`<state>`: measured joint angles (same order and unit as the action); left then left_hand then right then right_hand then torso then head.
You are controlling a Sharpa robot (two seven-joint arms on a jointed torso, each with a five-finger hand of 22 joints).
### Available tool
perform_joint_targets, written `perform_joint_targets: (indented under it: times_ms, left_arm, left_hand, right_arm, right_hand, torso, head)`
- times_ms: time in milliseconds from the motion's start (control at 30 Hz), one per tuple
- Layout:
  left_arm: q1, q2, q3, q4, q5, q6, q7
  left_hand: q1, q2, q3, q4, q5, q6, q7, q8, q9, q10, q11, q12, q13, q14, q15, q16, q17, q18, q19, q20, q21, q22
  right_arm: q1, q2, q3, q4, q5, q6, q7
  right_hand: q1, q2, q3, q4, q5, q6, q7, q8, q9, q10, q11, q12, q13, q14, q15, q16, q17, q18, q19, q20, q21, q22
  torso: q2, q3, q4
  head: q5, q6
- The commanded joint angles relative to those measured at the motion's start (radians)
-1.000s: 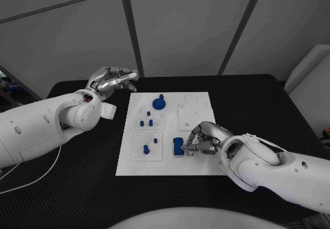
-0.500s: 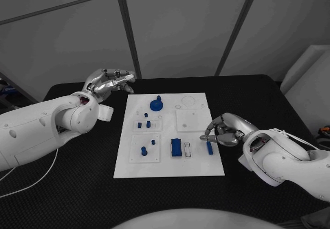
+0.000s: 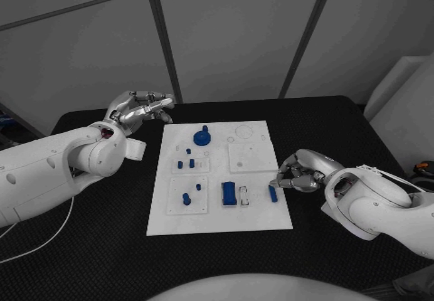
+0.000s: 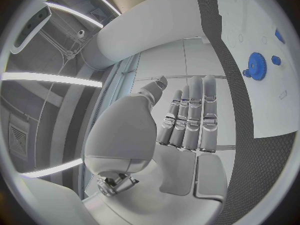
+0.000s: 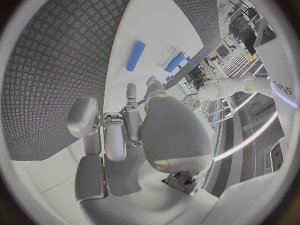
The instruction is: Assemble the parts on the task board
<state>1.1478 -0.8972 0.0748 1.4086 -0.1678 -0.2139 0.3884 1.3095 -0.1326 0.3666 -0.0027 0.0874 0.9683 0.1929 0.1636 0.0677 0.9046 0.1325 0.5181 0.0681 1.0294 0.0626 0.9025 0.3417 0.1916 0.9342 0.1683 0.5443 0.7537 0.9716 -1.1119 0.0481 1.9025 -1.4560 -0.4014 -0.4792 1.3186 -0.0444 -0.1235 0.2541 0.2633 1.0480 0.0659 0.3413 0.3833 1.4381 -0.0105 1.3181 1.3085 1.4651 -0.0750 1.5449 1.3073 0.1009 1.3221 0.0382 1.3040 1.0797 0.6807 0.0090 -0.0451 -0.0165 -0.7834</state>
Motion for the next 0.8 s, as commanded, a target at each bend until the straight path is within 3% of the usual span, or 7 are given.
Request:
perform_joint_targets:
  times_ms: [33,200,433,800]
  left_arm:
    - [0.001,0.001,0.001,0.000,0.002,0.008,0.013]
    - [0.001,0.001,0.001,0.000,0.002,0.009,0.013]
    - [0.001,-0.001,0.001,0.000,0.002,0.009,0.014]
    - [0.001,-0.001,0.001,-0.001,0.002,0.010,0.014]
  left_hand:
    - [0.003,0.005,-0.005,-0.001,0.002,-0.005,0.000,0.006,0.000,-0.008,-0.001,0.005,-0.001,-0.004,0.000,0.003,-0.001,-0.009,0.004,0.001,-0.007,-0.001]
    - [0.003,0.005,-0.005,-0.001,0.002,-0.005,0.000,0.006,0.000,-0.008,-0.001,0.005,-0.001,-0.004,0.000,0.003,-0.001,-0.009,0.004,0.001,-0.007,-0.001]
    - [0.003,0.005,-0.005,-0.001,0.002,-0.005,0.000,0.006,0.000,-0.008,-0.001,0.005,-0.001,-0.004,0.000,0.003,-0.001,-0.009,0.004,0.001,-0.007,-0.001]
    - [0.003,0.005,-0.005,-0.001,0.002,-0.005,0.000,0.006,0.000,-0.008,-0.001,0.005,-0.001,-0.004,0.000,0.003,-0.001,-0.009,0.004,0.001,-0.007,-0.001]
  right_arm:
    - [0.000,0.007,0.000,-0.004,-0.033,0.060,-0.026]
    - [-0.003,0.021,0.000,-0.018,-0.043,0.082,-0.041]
    - [-0.008,0.036,0.000,-0.030,-0.067,0.112,-0.057]
    - [-0.013,0.052,-0.001,-0.039,-0.092,0.143,-0.074]
  right_hand:
    - [-0.008,-0.012,-0.005,0.013,0.014,0.012,-0.001,-0.010,-0.003,0.000,0.000,-0.009,0.009,0.091,0.004,-0.005,0.202,-0.002,-0.004,0.003,-0.007,-0.004]
    - [-0.011,-0.018,-0.021,0.025,0.067,0.026,-0.004,-0.021,-0.006,0.001,-0.002,-0.011,0.011,0.091,0.002,-0.005,0.202,-0.002,-0.004,0.002,-0.008,-0.005]
    - [-0.011,-0.018,-0.026,0.027,0.073,0.034,-0.006,-0.021,-0.005,0.000,-0.003,-0.013,0.010,0.091,0.001,-0.005,0.201,-0.001,-0.005,0.001,-0.009,-0.006]
    - [-0.008,-0.019,-0.029,0.026,0.074,0.040,-0.008,-0.020,-0.004,0.000,-0.004,-0.015,0.009,0.091,0.000,-0.006,0.200,-0.001,-0.005,0.001,-0.010,-0.006]
  torso:
    - [-0.001,-0.0006,0.0013]
    - [0.000,-0.0006,0.0029]
    - [0.000,-0.0002,0.0009]
    - [0.000,-0.0002,0.0027]
  head:
    - [0.000,-0.001]
    - [-0.001,-0.003]
    - [0.001,-0.008]
    - [0.002,-0.013]
